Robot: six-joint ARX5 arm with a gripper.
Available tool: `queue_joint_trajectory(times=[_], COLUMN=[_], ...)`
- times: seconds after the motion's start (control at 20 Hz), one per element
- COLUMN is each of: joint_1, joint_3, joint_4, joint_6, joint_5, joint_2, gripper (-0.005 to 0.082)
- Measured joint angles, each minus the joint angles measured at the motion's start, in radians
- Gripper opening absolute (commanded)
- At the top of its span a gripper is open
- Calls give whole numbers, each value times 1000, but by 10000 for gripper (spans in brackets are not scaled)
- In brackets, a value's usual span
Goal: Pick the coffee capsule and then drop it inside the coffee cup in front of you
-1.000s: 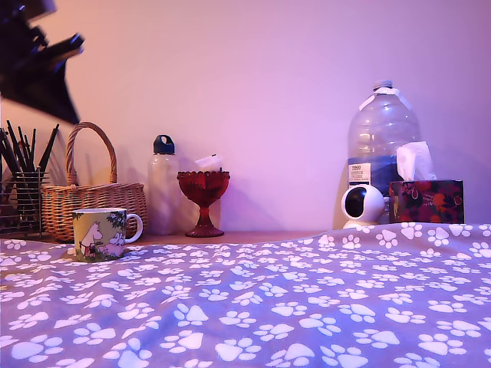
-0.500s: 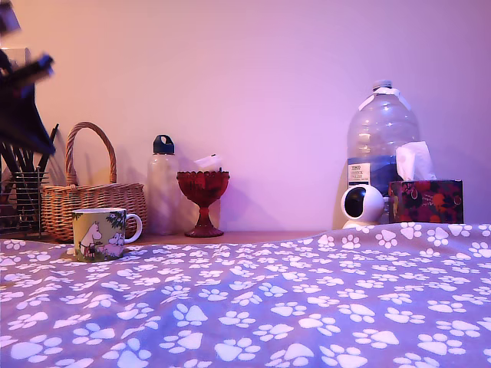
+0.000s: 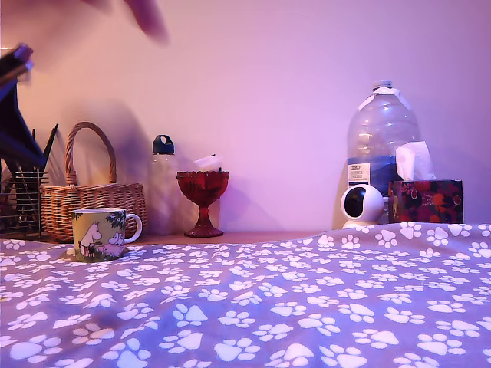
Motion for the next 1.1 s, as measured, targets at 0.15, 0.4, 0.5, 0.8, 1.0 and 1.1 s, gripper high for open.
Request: queue_joint_trajectory(times=[0.15,0.4,0.5,0.8,1.0,1.1], joint_1=[-10,-36,-47,-99,-116,-116], joint_3=[0,0,0,0,0,0], joint_4=[0,21,48,118,168,172], joint_6=[0,0,0,0,0,0], joint_5=[0,-23,-24,-26,-24,-24], joint_2=[-2,-2,-2,-2,-2,-2], gripper=[-19,-19,-19,-19,-19,-19])
